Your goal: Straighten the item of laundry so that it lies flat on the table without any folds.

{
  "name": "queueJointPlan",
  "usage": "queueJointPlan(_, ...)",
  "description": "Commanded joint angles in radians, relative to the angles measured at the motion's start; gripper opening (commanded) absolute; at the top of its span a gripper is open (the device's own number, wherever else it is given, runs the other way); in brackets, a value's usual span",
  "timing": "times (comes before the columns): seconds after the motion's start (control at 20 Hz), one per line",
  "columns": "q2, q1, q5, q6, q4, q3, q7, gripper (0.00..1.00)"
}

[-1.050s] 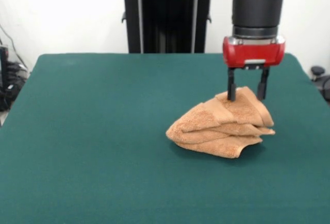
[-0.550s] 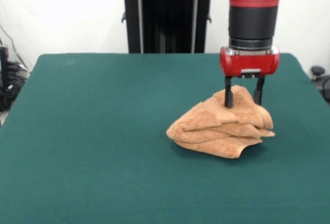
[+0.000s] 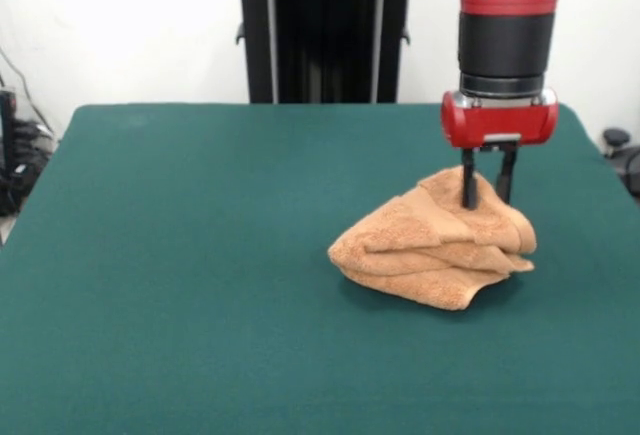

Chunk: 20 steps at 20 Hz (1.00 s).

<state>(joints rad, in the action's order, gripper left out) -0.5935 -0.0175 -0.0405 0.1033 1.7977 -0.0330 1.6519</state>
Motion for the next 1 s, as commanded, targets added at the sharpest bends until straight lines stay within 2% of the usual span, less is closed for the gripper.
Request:
queueJointPlan(0.05,0.004,0.01,0.027,-0.041,0.011,-0.07,0.148,0.0)
queueJointPlan(0.75,-0.026,0.003,0.002,-0.015,0.043,-0.07,0.175,0.0)
queueJointPlan(1.0,-0.074,-0.041,-0.006,0.068,0.088,-0.09,0.156,0.0)
